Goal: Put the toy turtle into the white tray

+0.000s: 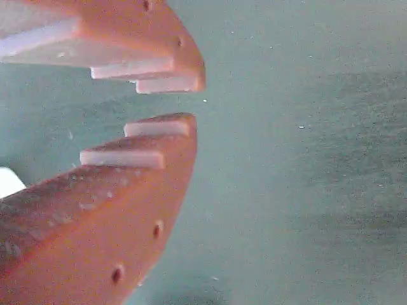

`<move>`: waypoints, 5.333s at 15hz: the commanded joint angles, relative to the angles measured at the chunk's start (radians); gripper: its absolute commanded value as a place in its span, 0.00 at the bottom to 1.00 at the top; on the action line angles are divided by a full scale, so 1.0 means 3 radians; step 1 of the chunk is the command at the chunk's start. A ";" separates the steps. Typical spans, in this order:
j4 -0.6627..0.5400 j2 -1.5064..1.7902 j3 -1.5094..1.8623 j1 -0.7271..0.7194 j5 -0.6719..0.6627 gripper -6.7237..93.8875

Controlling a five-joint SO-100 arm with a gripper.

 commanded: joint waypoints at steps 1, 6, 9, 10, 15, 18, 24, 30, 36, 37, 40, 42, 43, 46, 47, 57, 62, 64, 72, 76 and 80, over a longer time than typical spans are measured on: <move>0.0046 0.0036 -0.0036 -0.0092 0.0010 0.07; -0.0414 -0.1176 -0.0511 -0.0506 0.0614 0.07; -0.0256 -0.2050 -0.1237 -0.0844 0.1002 0.07; -0.0128 -0.2245 -0.1442 -0.0997 0.1135 0.07; 0.0138 -0.2950 -0.1974 -0.1692 0.1473 0.07; 0.0281 -0.3431 -0.2367 -0.2071 0.1677 0.07; 0.0644 -0.4331 -0.3272 -0.2833 0.2183 0.07; 0.0926 -0.4960 -0.3687 -0.2915 0.2148 0.45; 0.0890 -0.5149 -0.3697 -0.3119 0.2362 0.57; 0.0931 -0.5123 -0.3702 -0.3196 0.2398 0.62; 0.0864 -0.5159 -0.3651 -0.3267 0.2490 0.62; 0.0726 -0.5256 -0.3549 -0.3288 0.2562 0.68; 0.0660 -0.5267 -0.3497 -0.3293 0.2613 0.68; 0.0593 -0.5302 -0.3457 -0.3221 0.2654 0.68; 0.0588 -0.5328 -0.3441 -0.3175 0.2654 0.68; 0.0179 -0.5538 -0.3104 -0.3094 0.2654 0.68; 0.0026 -0.5594 -0.3017 -0.3114 0.2654 0.67; -0.0082 -0.5594 -0.2976 -0.3114 0.2654 0.55; -0.0138 -0.5793 -0.3048 -0.2966 0.2649 0.07; 0.0036 -0.5589 -0.3119 -0.2930 0.2424 0.07; 0.0542 -0.5282 -0.3615 -0.2562 0.1805 0.07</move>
